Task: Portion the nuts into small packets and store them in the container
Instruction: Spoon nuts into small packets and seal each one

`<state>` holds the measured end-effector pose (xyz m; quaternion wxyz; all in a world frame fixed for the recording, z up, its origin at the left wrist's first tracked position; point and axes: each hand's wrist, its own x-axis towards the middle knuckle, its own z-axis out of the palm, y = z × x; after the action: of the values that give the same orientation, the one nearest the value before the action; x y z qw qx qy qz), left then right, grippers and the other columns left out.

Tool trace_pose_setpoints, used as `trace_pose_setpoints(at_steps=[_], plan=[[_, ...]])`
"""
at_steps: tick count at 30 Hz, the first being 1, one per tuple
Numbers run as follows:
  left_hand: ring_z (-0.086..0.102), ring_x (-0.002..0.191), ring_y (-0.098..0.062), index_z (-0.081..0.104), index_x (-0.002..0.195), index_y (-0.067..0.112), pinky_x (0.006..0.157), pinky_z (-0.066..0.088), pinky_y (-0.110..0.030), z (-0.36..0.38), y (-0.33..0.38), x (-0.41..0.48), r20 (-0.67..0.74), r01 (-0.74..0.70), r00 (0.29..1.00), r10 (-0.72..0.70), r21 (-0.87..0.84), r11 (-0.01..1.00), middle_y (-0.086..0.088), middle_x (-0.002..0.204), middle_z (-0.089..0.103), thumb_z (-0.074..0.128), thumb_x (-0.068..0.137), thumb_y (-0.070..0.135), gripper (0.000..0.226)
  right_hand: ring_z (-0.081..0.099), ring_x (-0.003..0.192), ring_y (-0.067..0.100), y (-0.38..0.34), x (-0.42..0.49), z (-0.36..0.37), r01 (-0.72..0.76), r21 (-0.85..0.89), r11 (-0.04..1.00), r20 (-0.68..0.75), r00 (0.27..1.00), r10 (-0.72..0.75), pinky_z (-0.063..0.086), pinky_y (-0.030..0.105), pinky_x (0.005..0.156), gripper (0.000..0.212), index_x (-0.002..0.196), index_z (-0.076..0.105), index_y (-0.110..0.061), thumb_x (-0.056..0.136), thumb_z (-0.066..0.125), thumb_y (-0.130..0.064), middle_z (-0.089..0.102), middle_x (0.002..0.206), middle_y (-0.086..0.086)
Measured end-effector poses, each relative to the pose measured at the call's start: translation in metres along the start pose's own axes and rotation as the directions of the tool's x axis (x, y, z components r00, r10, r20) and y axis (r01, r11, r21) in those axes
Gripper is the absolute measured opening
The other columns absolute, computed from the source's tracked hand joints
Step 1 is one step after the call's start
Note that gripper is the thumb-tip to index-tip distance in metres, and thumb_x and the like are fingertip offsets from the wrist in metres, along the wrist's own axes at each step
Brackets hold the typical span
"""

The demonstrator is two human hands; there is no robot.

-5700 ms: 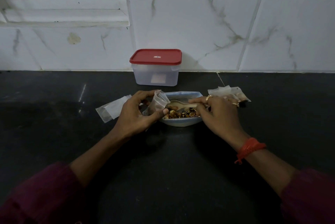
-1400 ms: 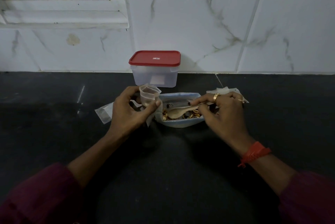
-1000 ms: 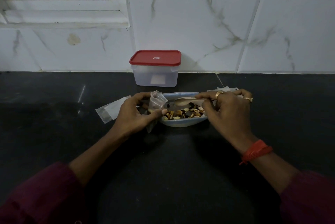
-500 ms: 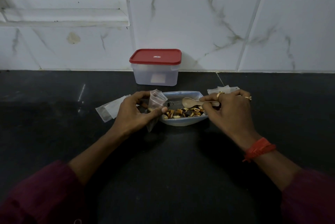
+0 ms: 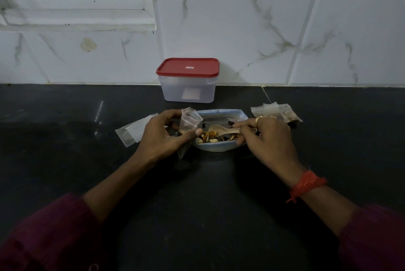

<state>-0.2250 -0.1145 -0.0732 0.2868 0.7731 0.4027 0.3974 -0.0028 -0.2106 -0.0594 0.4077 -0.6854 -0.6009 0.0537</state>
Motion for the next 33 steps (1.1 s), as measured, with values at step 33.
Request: trace_pose_setpoints(at_steps=[33], plan=[[0.063,0.095,-0.003,0.064,0.126,0.022,0.075,0.056,-0.023,-0.001,-0.008,0.002,-0.007,-0.023,1.0,0.023,0.003,1.0,0.009,0.11,0.069,0.075,0.067,0.06,0.071,0.07,0.079,0.002,-0.017,-0.012,-0.002,0.112,0.345,0.932,0.069,0.987,-0.144,0.054,0.015,0.071,0.031,0.123,0.071,-0.029,0.095,0.066,-0.017,0.076,0.1,-0.015]])
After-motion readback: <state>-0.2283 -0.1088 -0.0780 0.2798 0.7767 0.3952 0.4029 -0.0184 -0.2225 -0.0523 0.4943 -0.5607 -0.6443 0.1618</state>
